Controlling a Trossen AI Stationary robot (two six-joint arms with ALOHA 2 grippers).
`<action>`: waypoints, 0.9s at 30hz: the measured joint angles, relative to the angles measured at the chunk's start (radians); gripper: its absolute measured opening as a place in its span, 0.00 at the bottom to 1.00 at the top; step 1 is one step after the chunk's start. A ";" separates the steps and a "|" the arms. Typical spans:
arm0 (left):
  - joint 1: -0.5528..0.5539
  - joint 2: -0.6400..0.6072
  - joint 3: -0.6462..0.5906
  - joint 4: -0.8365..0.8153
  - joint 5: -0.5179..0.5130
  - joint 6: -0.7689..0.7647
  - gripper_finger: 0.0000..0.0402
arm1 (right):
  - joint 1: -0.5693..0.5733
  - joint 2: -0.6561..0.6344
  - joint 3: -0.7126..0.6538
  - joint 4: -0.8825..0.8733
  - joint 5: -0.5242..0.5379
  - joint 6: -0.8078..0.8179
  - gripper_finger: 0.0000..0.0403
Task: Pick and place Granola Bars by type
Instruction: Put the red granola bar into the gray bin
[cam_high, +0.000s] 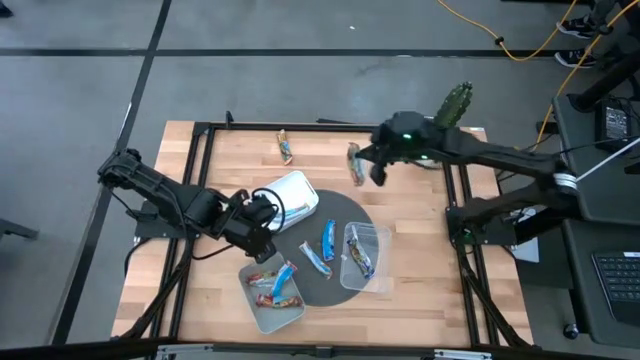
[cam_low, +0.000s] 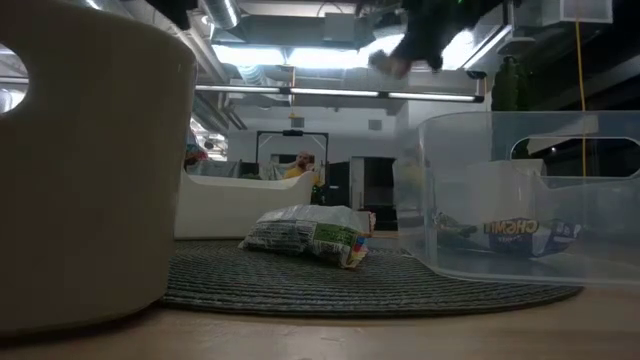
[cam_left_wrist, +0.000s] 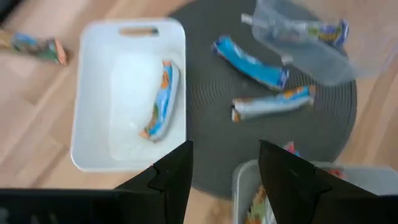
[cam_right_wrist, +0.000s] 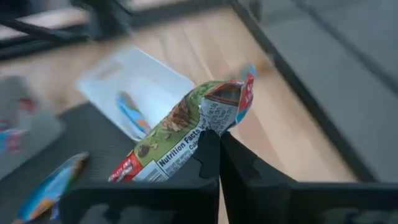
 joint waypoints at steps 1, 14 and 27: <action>0.000 -0.004 -0.001 0.015 -0.025 0.001 0.42 | 0.016 -0.031 0.000 0.007 0.000 -0.021 0.01; 0.109 -0.098 -0.001 0.623 -0.248 0.568 0.43 | 0.142 -0.113 0.001 0.359 0.073 -0.116 0.01; 0.291 -0.070 -0.001 0.874 -0.022 0.756 0.63 | 0.170 -0.070 0.001 0.508 0.074 -0.165 0.01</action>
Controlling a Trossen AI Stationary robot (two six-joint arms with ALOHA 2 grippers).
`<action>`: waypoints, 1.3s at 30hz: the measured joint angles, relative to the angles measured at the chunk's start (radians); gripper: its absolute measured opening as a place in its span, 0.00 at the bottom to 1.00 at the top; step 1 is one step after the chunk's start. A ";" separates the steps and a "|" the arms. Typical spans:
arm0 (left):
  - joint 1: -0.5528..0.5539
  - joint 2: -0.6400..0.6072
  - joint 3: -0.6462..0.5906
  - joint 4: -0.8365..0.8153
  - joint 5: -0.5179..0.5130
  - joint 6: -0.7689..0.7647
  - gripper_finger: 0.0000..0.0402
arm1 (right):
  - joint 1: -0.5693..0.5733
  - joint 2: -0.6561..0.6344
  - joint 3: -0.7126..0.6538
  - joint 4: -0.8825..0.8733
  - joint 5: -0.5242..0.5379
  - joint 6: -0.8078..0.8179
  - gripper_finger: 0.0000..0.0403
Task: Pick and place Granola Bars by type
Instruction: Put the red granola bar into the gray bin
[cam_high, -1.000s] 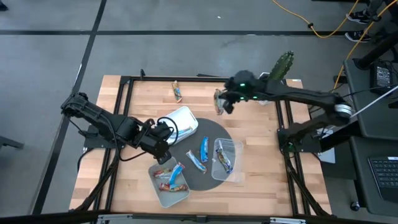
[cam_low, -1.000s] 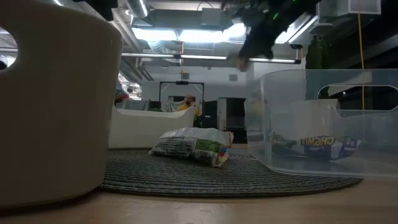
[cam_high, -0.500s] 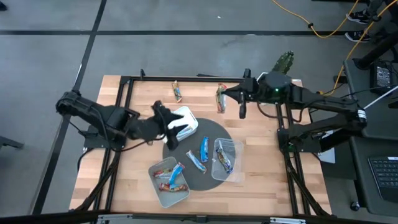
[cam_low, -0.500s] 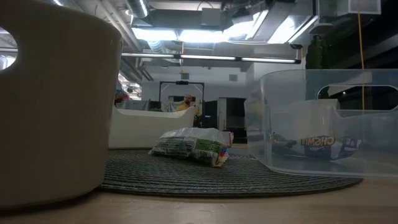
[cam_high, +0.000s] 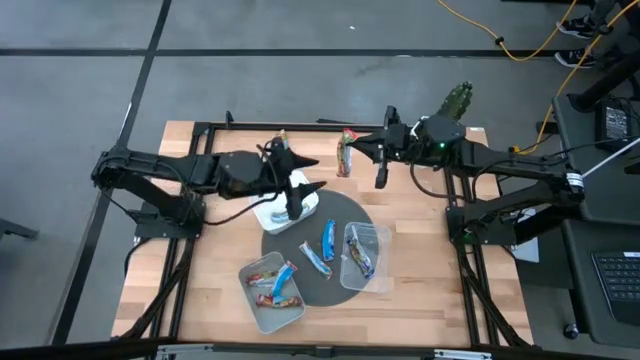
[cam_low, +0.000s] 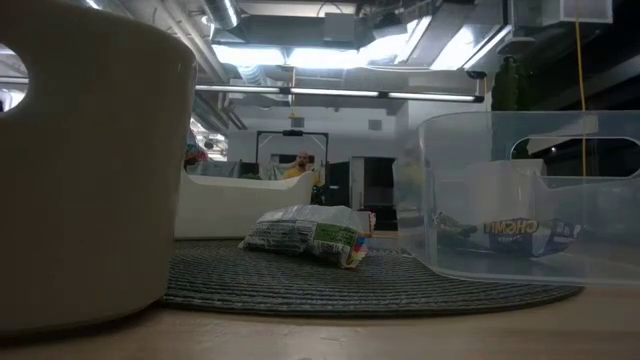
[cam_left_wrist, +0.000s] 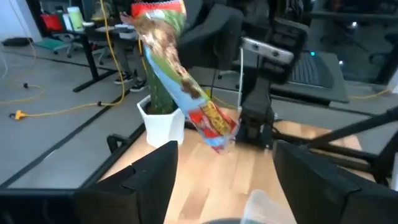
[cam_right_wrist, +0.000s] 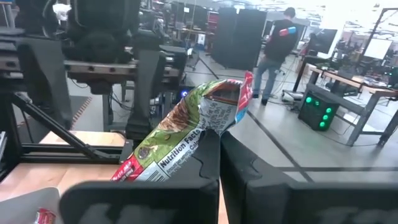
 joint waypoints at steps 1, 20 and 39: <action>0.011 0.006 0.000 0.027 0.011 0.007 0.64 | 0.000 0.000 0.000 0.000 0.000 -0.002 0.01; 0.169 0.127 0.001 0.260 0.251 0.004 0.65 | 0.001 0.027 0.000 0.043 -0.009 -0.029 0.01; 0.184 0.126 0.001 0.256 0.248 0.020 0.04 | 0.002 0.030 0.000 0.046 -0.013 -0.043 0.01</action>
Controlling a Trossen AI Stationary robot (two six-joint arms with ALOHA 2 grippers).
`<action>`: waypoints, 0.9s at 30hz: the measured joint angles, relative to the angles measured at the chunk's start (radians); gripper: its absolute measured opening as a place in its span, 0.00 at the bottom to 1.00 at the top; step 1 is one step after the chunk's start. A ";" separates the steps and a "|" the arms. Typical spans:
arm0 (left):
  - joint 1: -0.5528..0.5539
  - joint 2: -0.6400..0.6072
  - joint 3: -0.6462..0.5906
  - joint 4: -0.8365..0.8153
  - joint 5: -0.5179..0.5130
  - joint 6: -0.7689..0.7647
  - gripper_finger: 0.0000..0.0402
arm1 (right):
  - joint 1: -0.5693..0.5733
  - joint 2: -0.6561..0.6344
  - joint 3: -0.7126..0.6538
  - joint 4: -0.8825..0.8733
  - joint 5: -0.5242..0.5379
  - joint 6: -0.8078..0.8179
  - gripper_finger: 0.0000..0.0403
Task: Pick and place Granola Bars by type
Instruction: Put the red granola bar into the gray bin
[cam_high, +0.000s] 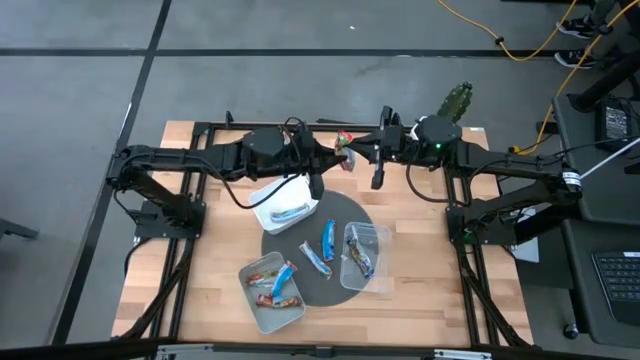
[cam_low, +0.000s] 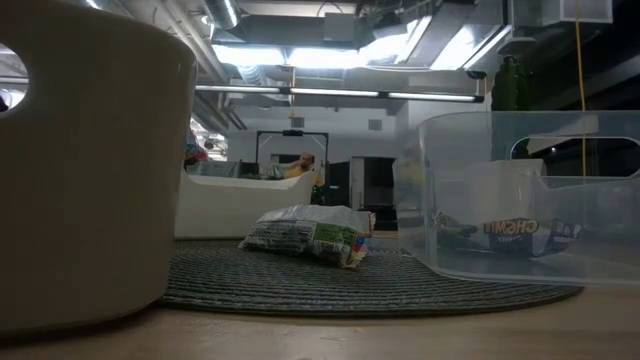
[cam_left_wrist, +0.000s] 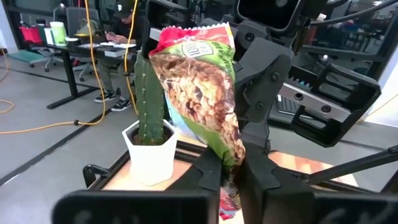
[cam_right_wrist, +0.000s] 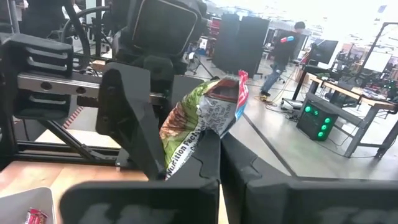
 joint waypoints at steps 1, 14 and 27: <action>0.000 0.000 0.000 0.000 0.000 0.000 0.03 | 0.000 0.000 0.000 0.000 -0.003 0.000 0.01; -0.002 -0.024 -0.001 -0.024 -0.022 0.028 0.02 | 0.000 -0.032 0.000 -0.024 -0.112 -0.006 0.21; -0.219 -0.209 0.000 -0.342 -0.105 -0.121 0.03 | 0.000 -0.187 0.000 -0.308 0.081 -0.034 0.43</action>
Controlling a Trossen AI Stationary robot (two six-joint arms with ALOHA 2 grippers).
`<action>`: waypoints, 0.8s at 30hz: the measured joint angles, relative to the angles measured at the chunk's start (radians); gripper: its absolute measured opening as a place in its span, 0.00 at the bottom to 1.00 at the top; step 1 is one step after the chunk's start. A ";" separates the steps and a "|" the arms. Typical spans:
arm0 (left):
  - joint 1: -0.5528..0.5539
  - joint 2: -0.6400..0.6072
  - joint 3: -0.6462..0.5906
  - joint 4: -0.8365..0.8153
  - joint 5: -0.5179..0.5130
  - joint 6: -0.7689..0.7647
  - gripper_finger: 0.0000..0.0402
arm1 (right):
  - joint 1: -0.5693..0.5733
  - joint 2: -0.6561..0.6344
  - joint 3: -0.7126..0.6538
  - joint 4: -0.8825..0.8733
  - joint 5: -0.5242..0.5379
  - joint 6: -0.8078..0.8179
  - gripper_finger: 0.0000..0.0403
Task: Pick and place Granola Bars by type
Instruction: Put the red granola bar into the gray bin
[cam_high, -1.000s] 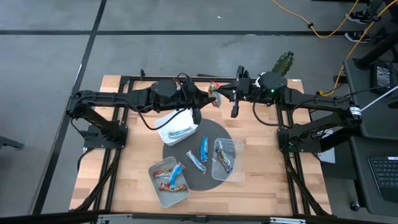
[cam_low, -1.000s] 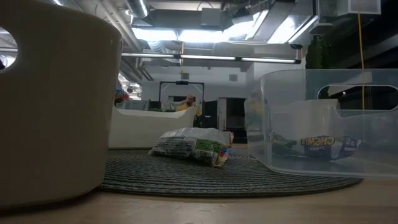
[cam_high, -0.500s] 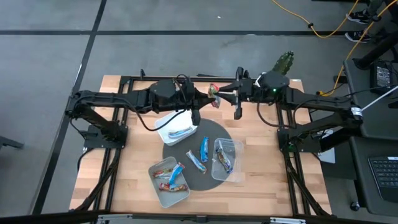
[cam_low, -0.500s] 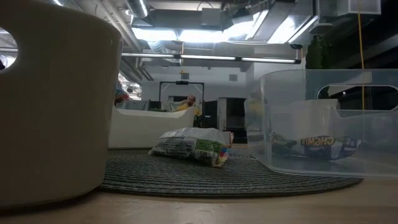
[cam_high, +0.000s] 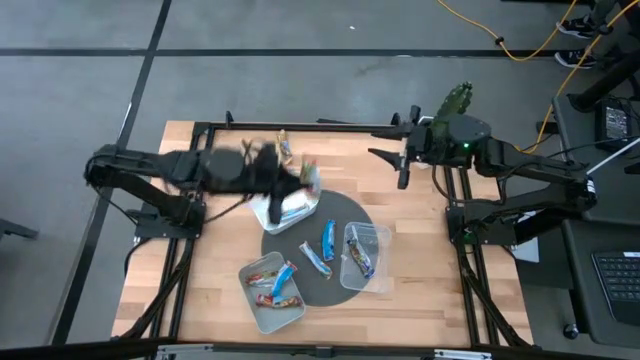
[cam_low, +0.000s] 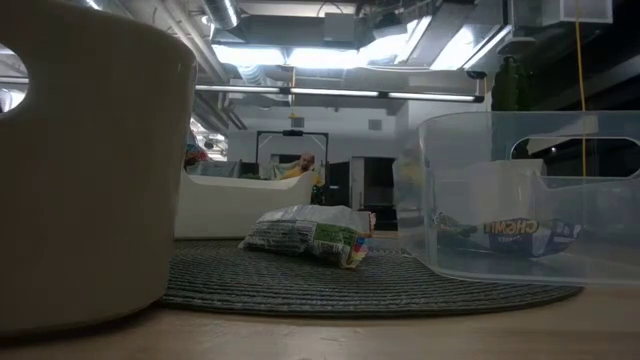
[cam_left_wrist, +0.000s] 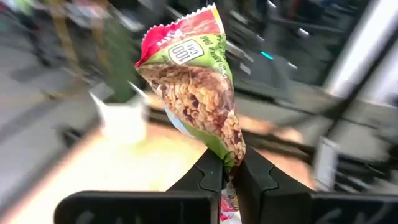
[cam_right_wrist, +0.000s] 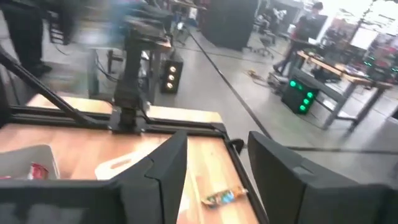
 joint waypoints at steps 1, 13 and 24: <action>-0.042 -0.006 0.000 -0.031 -0.002 -0.039 0.03 | 0.000 -0.002 0.000 -0.008 0.009 0.000 0.43; -0.405 0.032 0.000 -0.298 -0.123 -0.413 0.03 | 0.000 0.038 0.000 -0.010 0.019 0.005 0.41; -0.468 0.103 0.000 -0.446 -0.065 -0.641 0.03 | 0.000 0.055 0.000 -0.011 0.019 0.034 0.41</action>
